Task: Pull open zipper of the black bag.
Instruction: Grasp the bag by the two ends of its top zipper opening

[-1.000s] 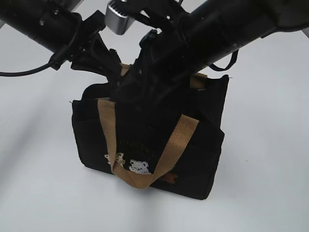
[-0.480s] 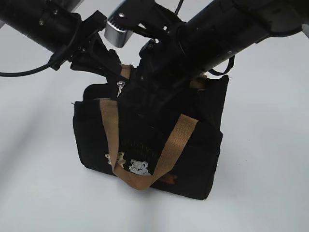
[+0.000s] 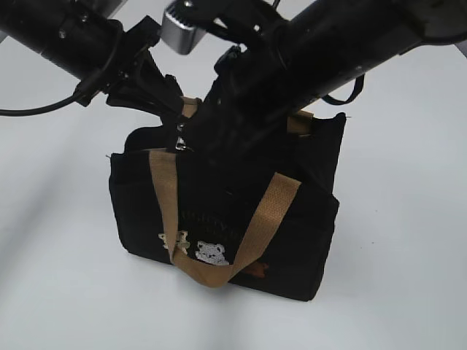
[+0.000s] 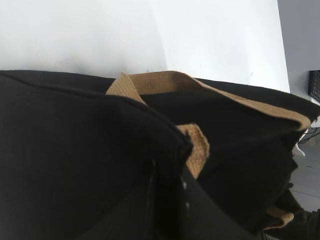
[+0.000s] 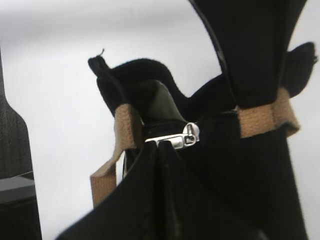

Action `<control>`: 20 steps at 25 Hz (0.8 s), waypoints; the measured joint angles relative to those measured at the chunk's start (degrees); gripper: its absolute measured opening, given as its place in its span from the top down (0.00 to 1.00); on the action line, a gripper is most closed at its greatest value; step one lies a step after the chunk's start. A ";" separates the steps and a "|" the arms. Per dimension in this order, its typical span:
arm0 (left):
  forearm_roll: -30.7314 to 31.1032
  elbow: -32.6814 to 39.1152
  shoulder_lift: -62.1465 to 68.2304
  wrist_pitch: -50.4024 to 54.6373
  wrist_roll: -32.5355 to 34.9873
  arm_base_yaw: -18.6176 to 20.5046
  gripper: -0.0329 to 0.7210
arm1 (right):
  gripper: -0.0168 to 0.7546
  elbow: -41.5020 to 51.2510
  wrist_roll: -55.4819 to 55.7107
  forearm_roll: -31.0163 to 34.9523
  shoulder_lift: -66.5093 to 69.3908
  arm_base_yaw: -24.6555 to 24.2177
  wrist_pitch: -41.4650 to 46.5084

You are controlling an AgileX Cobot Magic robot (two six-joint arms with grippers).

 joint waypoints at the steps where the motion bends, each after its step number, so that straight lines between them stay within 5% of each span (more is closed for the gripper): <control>1: 0.00 0.00 0.00 0.00 -0.05 0.00 0.92 | 0.98 0.00 0.12 -0.05 -0.79 0.00 -0.34; 12: 0.22 0.00 0.00 0.18 -0.05 0.00 0.92 | 0.98 0.00 0.64 -0.56 -4.39 0.00 0.37; 20: 0.05 0.00 0.00 0.22 -0.05 0.00 0.92 | 0.66 0.00 0.77 0.74 -0.10 0.00 0.63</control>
